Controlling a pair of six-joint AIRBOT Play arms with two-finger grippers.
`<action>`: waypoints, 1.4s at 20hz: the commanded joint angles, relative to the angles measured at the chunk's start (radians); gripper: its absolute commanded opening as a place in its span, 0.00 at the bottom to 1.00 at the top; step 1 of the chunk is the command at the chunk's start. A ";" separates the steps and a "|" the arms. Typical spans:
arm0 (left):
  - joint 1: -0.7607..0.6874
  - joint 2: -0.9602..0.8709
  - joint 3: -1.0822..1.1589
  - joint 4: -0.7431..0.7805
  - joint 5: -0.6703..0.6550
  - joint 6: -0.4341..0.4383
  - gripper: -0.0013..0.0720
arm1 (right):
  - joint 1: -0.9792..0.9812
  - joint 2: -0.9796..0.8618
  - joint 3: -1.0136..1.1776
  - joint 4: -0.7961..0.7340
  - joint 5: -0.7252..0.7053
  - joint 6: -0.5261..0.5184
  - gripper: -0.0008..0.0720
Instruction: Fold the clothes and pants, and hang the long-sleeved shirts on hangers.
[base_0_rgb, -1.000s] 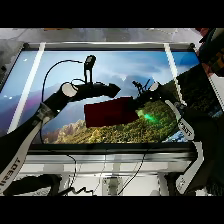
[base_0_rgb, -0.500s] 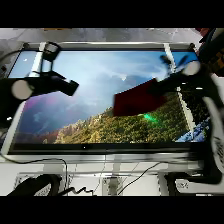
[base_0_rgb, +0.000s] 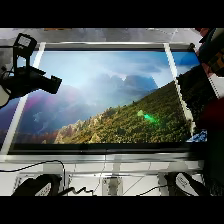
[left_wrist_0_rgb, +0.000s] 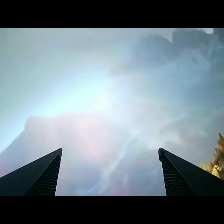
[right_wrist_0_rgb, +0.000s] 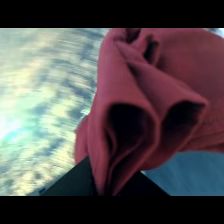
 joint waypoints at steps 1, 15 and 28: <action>0.003 0.005 0.000 0.007 -0.001 -0.001 0.97 | -0.256 0.045 -0.006 -0.171 0.160 0.082 0.03; 0.003 0.005 0.000 0.007 -0.001 -0.001 0.97 | -0.616 0.043 -0.006 -0.137 0.095 0.212 0.80; 0.003 0.005 0.000 0.007 0.000 -0.001 0.97 | 0.370 0.043 -0.320 0.124 -0.261 -0.027 0.03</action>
